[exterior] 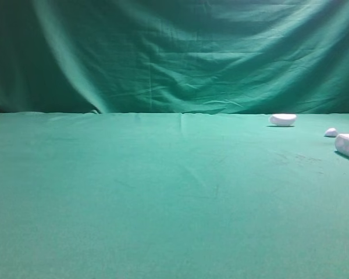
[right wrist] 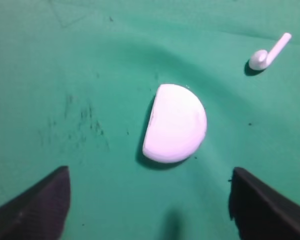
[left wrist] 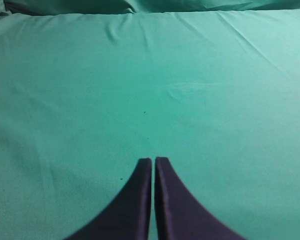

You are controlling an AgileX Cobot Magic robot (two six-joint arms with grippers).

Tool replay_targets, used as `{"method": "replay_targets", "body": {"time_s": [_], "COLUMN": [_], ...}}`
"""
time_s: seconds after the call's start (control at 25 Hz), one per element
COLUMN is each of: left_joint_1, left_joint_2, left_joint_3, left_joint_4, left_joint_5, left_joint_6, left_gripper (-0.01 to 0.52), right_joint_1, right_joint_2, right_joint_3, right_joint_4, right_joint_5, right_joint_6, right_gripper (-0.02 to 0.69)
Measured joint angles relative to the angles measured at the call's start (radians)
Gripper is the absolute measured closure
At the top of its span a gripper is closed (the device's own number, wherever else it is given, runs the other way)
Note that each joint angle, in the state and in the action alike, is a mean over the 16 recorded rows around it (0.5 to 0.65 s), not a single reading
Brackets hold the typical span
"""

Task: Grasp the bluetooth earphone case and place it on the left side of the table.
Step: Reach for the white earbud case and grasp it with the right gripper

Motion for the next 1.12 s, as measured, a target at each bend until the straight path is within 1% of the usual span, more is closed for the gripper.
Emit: {"method": "replay_targets", "body": {"time_s": [0.08, 0.16, 0.24, 0.36, 0.48, 0.8, 1.0, 1.12], "left_joint_1": [0.000, 0.000, 0.000, 0.000, 0.000, 0.000, 0.000, 0.000], "left_joint_2": [0.000, 0.000, 0.000, 0.000, 0.000, 0.000, 0.000, 0.000], "left_joint_3": [0.000, 0.000, 0.000, 0.000, 0.000, 0.000, 0.000, 0.000], "left_joint_4": [0.000, 0.000, 0.000, 0.000, 0.000, 0.000, 0.000, 0.000], "left_joint_5": [0.000, 0.000, 0.000, 0.000, 0.000, 0.000, 0.000, 0.000], "left_joint_6": [0.000, 0.000, 0.000, 0.000, 0.000, 0.000, 0.000, 0.000], "left_gripper": [0.514, 0.514, 0.514, 0.514, 0.514, 0.514, 0.514, 0.514], "right_joint_1": [0.000, 0.000, 0.000, 0.000, 0.000, 0.000, 0.001, 0.011], "right_joint_2": [0.064, 0.122, 0.172, 0.231, 0.273, 0.315, 0.313, 0.306], "right_joint_3": [-0.030, -0.058, -0.080, -0.106, -0.123, -0.138, -0.173, -0.226], "right_joint_4": [-0.006, -0.014, -0.023, -0.037, -0.053, -0.105, -0.123, -0.117], "right_joint_5": [-0.004, -0.008, -0.011, -0.017, -0.024, -0.034, 0.005, 0.047], "right_joint_6": [0.000, 0.001, 0.002, 0.003, 0.005, 0.029, 0.057, 0.072], "right_gripper": [0.137, 0.104, 0.090, 0.095, 0.119, 0.235, 0.305, 0.331]}}
